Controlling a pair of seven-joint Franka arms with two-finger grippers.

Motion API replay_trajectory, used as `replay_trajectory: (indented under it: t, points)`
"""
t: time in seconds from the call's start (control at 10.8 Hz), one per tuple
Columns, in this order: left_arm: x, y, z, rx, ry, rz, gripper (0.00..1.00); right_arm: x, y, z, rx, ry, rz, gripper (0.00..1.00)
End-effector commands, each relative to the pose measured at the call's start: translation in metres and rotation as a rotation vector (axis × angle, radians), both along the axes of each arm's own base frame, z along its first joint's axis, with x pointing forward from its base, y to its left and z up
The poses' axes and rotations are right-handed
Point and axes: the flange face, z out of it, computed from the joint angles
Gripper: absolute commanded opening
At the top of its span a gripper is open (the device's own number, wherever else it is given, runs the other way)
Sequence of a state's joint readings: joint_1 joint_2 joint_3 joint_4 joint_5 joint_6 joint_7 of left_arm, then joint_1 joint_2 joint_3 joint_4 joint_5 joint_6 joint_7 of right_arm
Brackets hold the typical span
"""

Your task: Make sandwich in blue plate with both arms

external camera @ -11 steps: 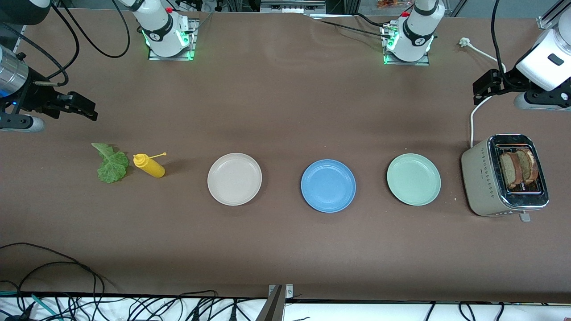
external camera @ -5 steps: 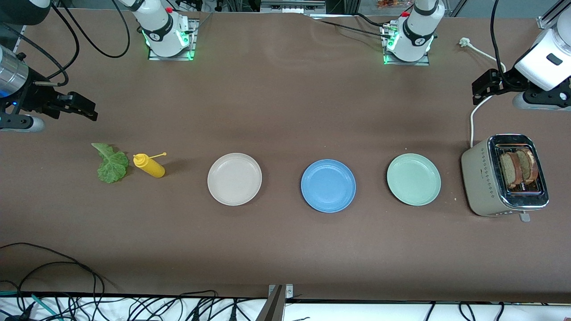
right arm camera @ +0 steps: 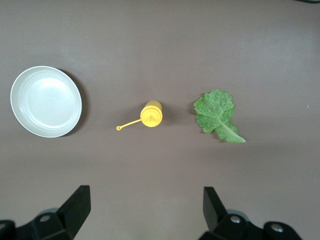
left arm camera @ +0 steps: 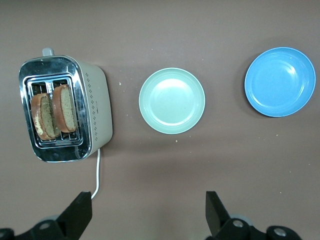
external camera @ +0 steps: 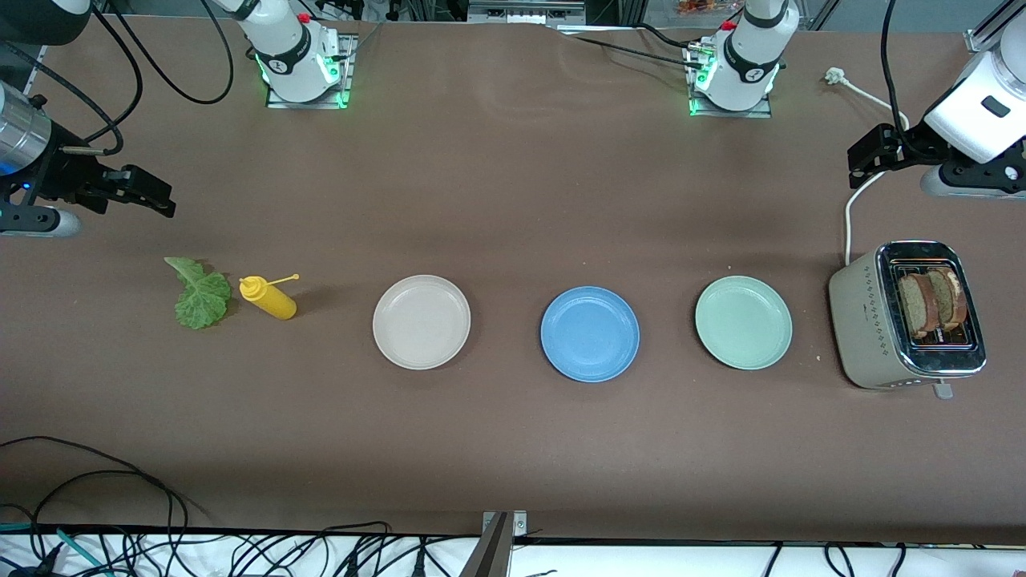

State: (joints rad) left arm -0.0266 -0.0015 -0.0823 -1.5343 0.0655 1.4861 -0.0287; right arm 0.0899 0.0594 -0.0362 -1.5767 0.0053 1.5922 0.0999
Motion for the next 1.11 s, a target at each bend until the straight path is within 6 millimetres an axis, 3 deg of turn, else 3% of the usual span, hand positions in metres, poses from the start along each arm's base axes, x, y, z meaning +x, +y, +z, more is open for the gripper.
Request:
replay_trajectory:
  t: [0.0,0.74,1.02]
  points:
    - [0.004,-0.001,0.006,-0.009,-0.008,0.002,1.0,-0.001,-0.001,0.001,-0.01,-0.009,0.016,1.0]
    - [0.004,0.003,0.005,-0.009,-0.003,0.009,1.0,-0.001,-0.001,0.001,-0.01,-0.008,0.016,1.0]
    - [0.006,-0.01,-0.007,-0.008,0.026,-0.031,1.0,-0.001,-0.001,0.001,-0.01,-0.008,0.016,1.0]
